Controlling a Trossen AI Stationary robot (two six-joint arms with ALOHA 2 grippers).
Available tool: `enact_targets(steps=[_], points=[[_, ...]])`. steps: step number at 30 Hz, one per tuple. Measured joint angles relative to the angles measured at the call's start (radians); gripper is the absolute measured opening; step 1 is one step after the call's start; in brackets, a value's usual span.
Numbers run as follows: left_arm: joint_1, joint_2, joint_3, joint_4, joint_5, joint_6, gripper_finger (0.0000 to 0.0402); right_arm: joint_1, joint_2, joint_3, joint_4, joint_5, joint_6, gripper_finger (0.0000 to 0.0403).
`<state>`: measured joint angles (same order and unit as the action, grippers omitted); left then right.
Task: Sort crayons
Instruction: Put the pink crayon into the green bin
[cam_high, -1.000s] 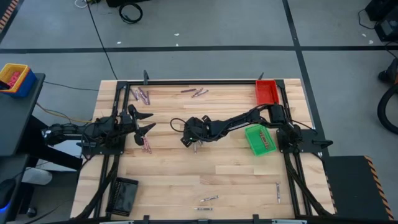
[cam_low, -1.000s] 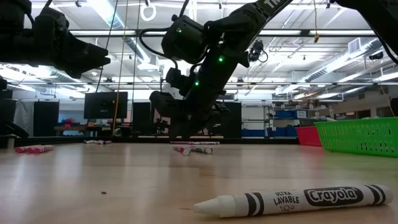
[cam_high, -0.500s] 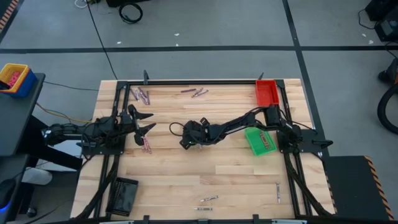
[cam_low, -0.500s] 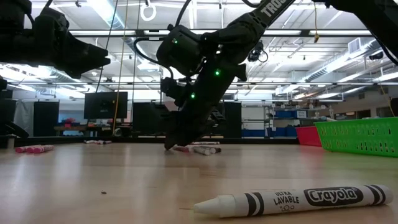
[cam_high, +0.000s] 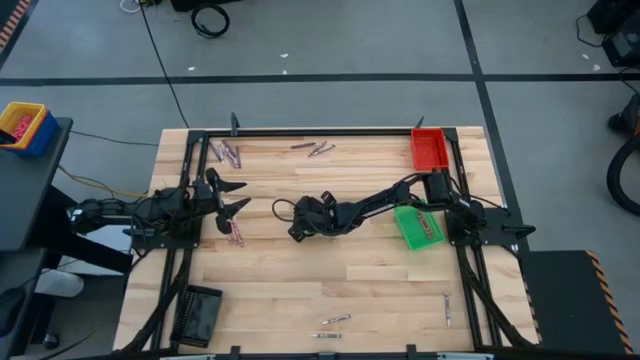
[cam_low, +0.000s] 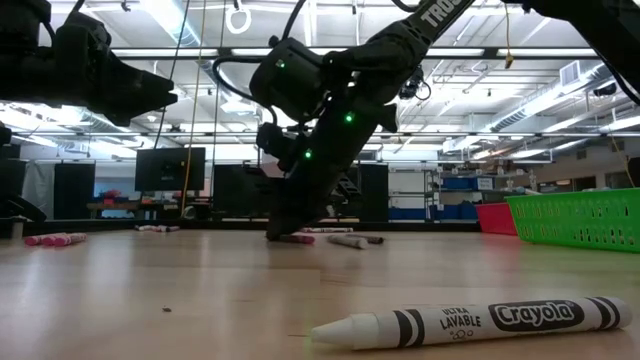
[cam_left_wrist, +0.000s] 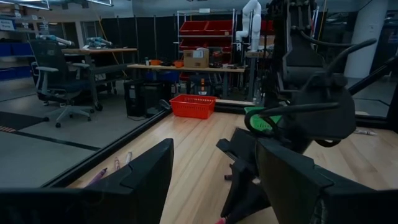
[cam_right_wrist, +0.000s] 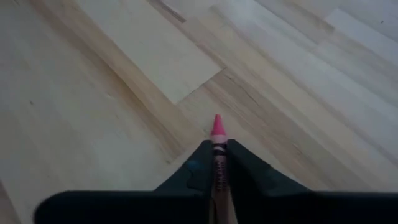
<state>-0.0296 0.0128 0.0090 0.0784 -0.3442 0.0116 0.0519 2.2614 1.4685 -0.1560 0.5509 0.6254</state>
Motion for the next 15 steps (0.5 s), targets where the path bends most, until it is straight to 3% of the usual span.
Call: enact_targets(steps=[4,8,15], points=[[0.0,0.0,0.0,0.0,0.0,0.0,0.024,-0.007,-0.031,-0.005,-0.018,0.006,0.008,0.0019],[0.0,0.0,0.0,0.0,0.0,0.0,0.024,-0.024,-0.132,-0.005,-0.077,0.017,0.01,0.0026],[0.0,0.0,0.0,0.0,0.0,0.0,0.024,-0.043,-0.371,-0.002,-0.535,0.059,0.075,0.0024]])
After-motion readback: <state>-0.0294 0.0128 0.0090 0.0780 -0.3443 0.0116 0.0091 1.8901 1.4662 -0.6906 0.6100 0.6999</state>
